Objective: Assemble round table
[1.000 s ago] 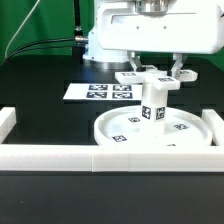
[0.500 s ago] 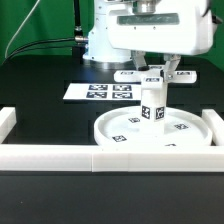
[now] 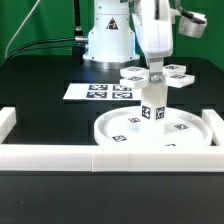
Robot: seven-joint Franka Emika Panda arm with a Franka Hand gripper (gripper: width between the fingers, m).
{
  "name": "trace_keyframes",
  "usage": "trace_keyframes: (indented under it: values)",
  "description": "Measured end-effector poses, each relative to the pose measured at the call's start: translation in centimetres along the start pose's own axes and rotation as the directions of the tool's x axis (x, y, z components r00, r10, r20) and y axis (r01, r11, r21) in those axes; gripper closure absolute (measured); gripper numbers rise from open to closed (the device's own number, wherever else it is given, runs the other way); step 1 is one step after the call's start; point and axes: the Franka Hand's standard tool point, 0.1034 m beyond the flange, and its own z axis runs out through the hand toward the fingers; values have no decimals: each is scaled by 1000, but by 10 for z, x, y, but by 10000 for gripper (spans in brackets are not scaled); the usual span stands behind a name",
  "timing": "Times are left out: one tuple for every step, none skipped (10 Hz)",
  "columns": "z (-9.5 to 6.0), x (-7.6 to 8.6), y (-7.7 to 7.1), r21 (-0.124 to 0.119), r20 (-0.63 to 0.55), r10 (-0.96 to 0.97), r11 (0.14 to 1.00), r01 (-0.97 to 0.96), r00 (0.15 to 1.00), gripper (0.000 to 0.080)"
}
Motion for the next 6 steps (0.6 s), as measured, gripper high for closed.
trace_keyframes:
  values:
    - [0,0,0,1,-4,115,993,-115,993,356]
    - [0,1,0,3,-3,201,980,-201,980,356]
    - [0,1,-1,2,2,273,962,-273,962,356]
    - [0,2,-1,1,2,316,949,-316,949,356]
    - [0,1,-1,3,3,336,942,-336,942,356]
    - [0,1,-1,3,3,343,939,-343,939,346]
